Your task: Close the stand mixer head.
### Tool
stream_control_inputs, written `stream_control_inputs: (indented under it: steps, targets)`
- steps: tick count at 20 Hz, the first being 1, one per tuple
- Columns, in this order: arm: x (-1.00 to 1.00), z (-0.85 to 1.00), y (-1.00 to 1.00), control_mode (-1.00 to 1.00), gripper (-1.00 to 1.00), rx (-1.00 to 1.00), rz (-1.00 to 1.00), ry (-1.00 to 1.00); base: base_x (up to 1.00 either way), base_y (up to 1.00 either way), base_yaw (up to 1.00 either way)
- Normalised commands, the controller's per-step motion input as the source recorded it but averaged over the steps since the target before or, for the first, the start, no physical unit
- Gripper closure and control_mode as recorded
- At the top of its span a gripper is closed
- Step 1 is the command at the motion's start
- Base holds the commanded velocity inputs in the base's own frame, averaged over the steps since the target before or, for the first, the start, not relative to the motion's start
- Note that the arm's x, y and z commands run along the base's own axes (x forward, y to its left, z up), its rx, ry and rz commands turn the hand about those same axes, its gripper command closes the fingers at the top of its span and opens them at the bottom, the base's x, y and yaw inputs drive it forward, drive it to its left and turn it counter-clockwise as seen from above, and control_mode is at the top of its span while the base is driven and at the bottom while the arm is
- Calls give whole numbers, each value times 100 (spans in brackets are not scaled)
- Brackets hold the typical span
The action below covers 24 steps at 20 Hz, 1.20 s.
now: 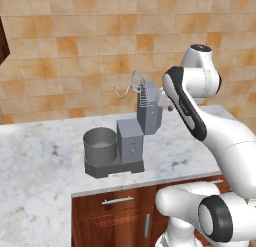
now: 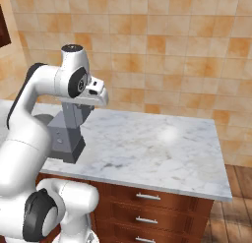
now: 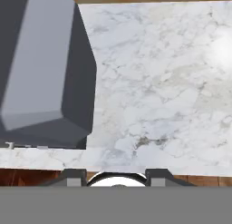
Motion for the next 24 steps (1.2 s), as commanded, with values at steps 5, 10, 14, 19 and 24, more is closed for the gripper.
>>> stream_control_inputs:
  steps: [5,10,14,19,24]
  targets:
    - [0,-6,2,-100,-100,1,4,-7,0,0,0]
    - [3,0,0,-100,-100,20,51,-25,0,0,0]
    - [18,0,0,-100,-100,29,69,-20,0,0,0]
    - [36,0,0,-100,-100,13,54,-8,0,0,0]
    - [50,0,0,-100,-100,0,33,-11,0,0,0]
